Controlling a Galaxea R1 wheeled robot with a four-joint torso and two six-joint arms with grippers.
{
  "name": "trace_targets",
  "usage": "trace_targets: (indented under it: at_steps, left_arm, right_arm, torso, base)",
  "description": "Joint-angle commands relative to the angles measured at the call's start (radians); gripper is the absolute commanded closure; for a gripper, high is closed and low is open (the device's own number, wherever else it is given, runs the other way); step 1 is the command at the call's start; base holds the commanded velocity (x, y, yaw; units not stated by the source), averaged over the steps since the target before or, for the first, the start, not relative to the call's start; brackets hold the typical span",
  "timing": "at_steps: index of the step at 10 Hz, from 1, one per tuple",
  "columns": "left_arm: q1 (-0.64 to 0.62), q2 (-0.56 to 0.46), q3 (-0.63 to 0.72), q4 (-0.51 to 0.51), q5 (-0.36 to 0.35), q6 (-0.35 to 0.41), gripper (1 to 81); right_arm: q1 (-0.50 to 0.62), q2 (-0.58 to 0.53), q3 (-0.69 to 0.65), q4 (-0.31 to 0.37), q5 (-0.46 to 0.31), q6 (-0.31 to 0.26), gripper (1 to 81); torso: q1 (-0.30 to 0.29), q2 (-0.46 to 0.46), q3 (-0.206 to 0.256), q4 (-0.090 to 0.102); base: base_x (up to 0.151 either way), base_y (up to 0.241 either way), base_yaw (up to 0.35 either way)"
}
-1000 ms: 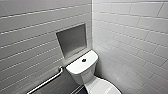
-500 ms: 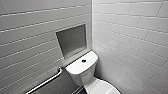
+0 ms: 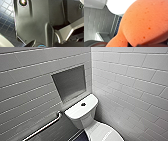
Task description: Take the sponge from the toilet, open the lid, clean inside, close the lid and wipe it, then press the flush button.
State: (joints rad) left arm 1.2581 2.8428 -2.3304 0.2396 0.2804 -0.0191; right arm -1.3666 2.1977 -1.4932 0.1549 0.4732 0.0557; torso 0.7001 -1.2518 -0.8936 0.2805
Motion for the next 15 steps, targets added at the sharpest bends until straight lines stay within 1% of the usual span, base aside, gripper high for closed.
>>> trace_targets:
  at_steps: [1, 2, 3, 4, 5, 6, 7, 8, 10, 11, 14, 15]
  left_arm:
    - [-0.030, -0.014, 0.008, -0.002, 0.068, 0.008, 1.0]
    - [-0.026, -0.011, 0.002, -0.002, 0.068, 0.008, 1.0]
    - [-0.022, -0.008, -0.009, -0.002, 0.066, 0.008, 1.0]
    - [-0.018, -0.003, -0.020, -0.003, 0.066, 0.008, 1.0]
    - [-0.012, -0.003, -0.024, -0.003, 0.066, 0.008, 1.0]
    - [-0.006, -0.003, -0.026, -0.005, 0.065, 0.008, 1.0]
    - [0.001, -0.003, -0.027, -0.006, 0.062, 0.008, 1.0]
    - [0.010, -0.003, -0.027, -0.008, 0.063, 0.008, 1.0]
    - [0.042, -0.008, -0.027, -0.006, 0.062, 0.007, 1.0]
    - [0.059, -0.005, -0.038, -0.003, 0.060, 0.007, 1.0]
    - [0.099, 0.023, -0.104, -0.002, 0.040, 0.008, 1.0]
    - [0.109, 0.024, -0.107, -0.002, 0.040, 0.008, 1.0]
  right_arm:
    - [0.268, -0.148, 0.197, -0.008, -0.010, -0.010, 81.1]
    - [0.344, -0.139, 0.177, 0.017, -0.078, -0.007, 81.1]
    - [0.410, -0.119, 0.133, 0.073, -0.139, -0.007, 81.1]
    - [0.471, -0.091, 0.074, 0.123, -0.182, -0.007, 81.1]
    - [0.539, -0.062, 0.018, 0.164, -0.237, 0.001, 81.1]
    - [0.598, -0.021, -0.054, 0.222, -0.296, 0.003, 81.1]
    - [0.646, 0.020, -0.111, 0.252, -0.337, 0.003, 81.1]
    - [0.681, 0.070, -0.190, 0.255, -0.360, 0.003, 81.1]
    - [0.744, 0.130, -0.275, 0.256, -0.373, 0.006, 81.1]
    - [0.783, 0.161, -0.318, 0.255, -0.410, 0.006, 81.1]
    - [0.856, 0.243, -0.412, 0.253, -0.464, 0.006, 81.1]
    - [0.881, 0.269, -0.441, 0.252, -0.476, 0.006, 81.1]
  torso:
    - [0.000, 0.000, 0.000, 0.000]
    - [0.000, 0.000, 0.000, 0.000]
    - [0.000, 0.000, 0.000, 0.000]
    - [0.000, 0.000, 0.000, 0.000]
    - [0.000, 0.000, 0.000, 0.000]
    - [0.001, 0.000, -0.001, 0.000]
    - [0.001, 0.000, -0.001, 0.000]
    - [0.001, 0.000, -0.001, 0.000]
    - [0.001, 0.000, -0.001, 0.000]
    - [0.001, 0.000, -0.059, 0.000]
    - [0.002, 0.000, -0.131, 0.000]
    - [0.002, 0.000, -0.086, 0.000]
  base:
    - [0.000, 0.000, 0.000]
    - [0.000, 0.000, 0.000]
    - [0.000, 0.000, 0.000]
    - [0.000, 0.000, 0.000]
    - [0.000, 0.000, 0.000]
    - [0.000, 0.000, 0.000]
    - [0.000, 0.000, 0.000]
    - [0.000, 0.000, 0.000]
    - [0.000, 0.000, 0.000]
    - [0.000, 0.000, 0.000]
    - [0.000, 0.000, 0.000]
    - [0.000, 0.000, 0.000]
